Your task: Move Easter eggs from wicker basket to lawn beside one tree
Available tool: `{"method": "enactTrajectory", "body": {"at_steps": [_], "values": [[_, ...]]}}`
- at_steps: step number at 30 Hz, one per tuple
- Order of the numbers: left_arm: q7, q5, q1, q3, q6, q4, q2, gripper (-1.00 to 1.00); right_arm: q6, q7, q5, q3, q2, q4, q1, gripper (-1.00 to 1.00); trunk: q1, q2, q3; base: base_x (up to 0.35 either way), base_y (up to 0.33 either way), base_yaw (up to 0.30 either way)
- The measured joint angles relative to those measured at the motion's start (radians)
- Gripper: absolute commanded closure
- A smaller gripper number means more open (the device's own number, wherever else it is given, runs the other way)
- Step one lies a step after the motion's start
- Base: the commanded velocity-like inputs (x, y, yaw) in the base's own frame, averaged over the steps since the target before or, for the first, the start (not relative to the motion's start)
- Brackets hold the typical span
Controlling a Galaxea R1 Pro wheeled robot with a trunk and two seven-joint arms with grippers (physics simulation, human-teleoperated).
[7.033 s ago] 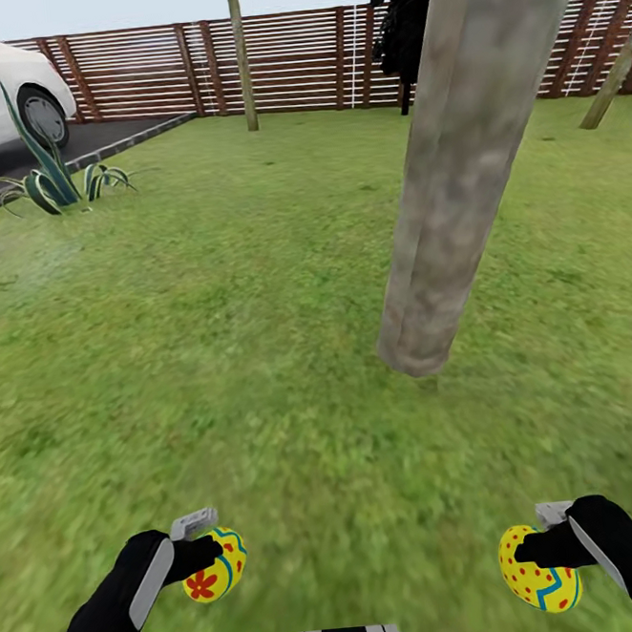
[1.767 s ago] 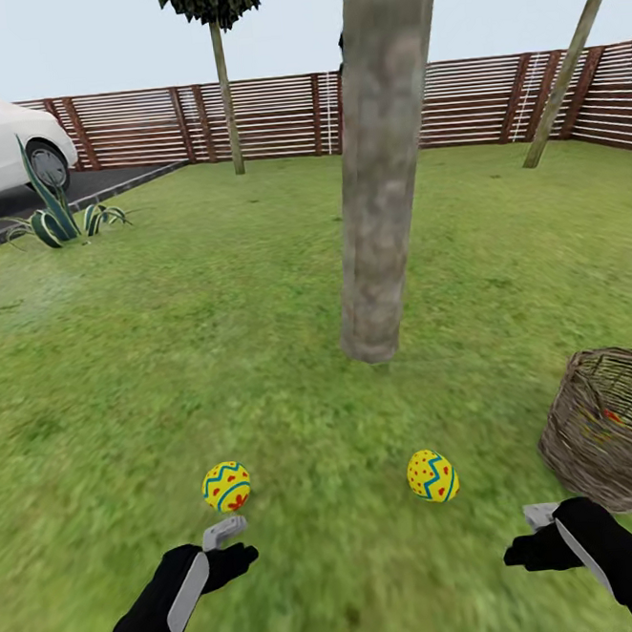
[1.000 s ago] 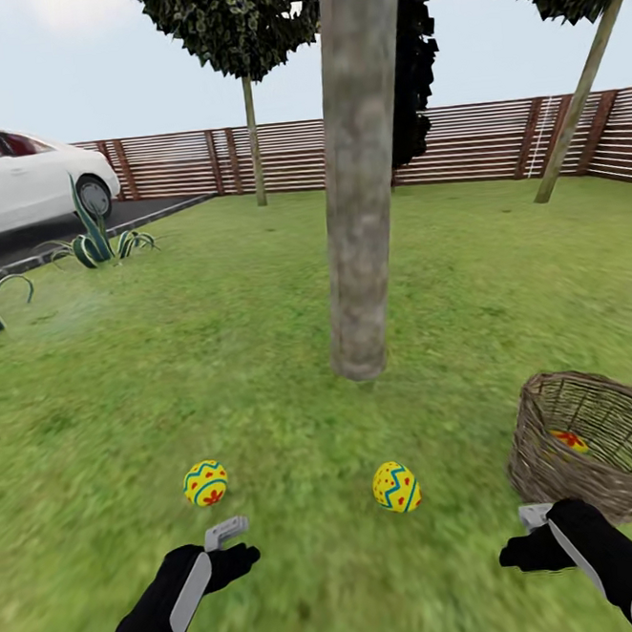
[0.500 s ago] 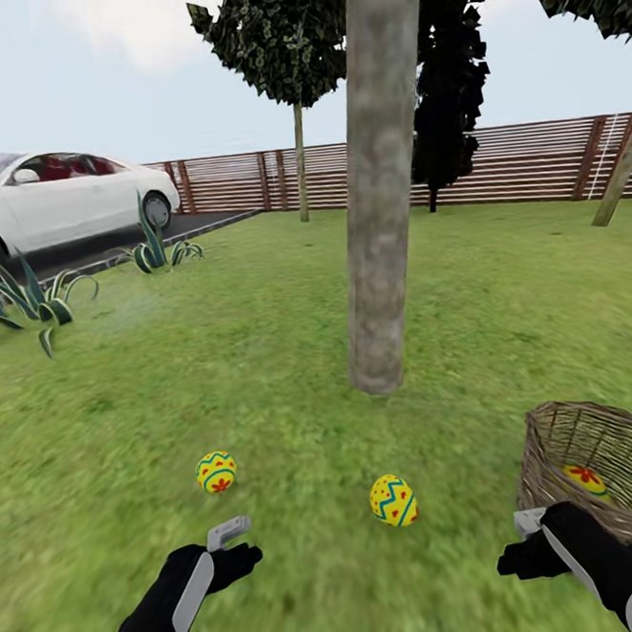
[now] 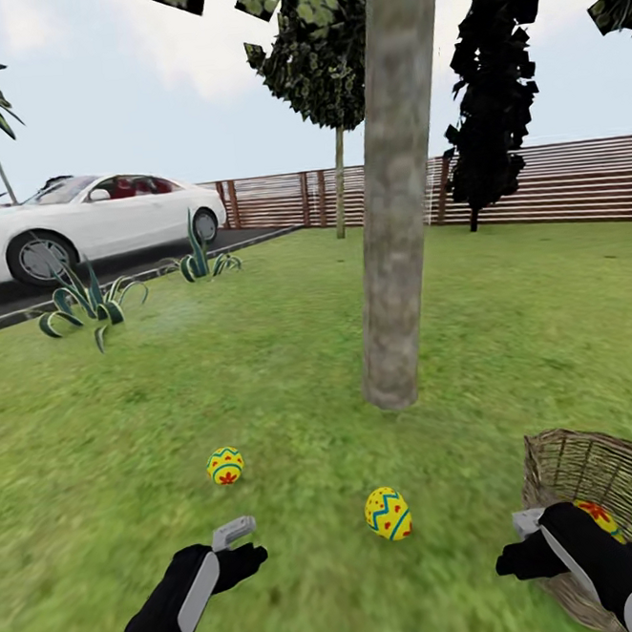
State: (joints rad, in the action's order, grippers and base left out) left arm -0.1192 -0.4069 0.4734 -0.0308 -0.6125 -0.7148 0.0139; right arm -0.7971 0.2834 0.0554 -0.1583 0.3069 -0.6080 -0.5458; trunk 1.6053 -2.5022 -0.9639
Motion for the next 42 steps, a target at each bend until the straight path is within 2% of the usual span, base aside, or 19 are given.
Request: {"method": "enactTrajectory", "body": {"at_steps": [11,24,29,37,42], "values": [[0.0,0.0,-0.001,0.001,0.002,0.001,0.004,-1.0,0.003,0.005,0.004,0.003,0.001,0.0,0.0,-1.0,-0.005,0.003,0.043,-0.11,-0.342,0.01],[0.0,0.0,-0.001,0.001,0.004,0.0,0.005,-1.0,-0.004,0.004,0.008,0.002,0.0,0.0,0.0,-1.0,-0.055,0.094,0.083,-0.107,-0.342,0.239],[0.001,-0.001,0.0,0.002,0.007,0.0,0.017,-1.0,-0.004,0.005,0.005,0.001,0.0,0.0,0.0,-1.0,-0.074,0.129,0.099,-0.07,-0.333,0.21],[0.001,-0.008,0.0,0.006,0.009,0.0,0.016,-1.0,-0.001,0.004,0.002,0.0,-0.002,0.002,0.0,-1.0,-0.104,0.185,0.124,-0.153,-0.039,0.006],[0.001,-0.008,0.0,0.006,0.009,0.0,0.016,-1.0,-0.001,0.003,0.002,0.001,-0.018,0.002,0.0,-1.0,-0.123,0.22,0.14,-0.341,0.0,0.0]]}}
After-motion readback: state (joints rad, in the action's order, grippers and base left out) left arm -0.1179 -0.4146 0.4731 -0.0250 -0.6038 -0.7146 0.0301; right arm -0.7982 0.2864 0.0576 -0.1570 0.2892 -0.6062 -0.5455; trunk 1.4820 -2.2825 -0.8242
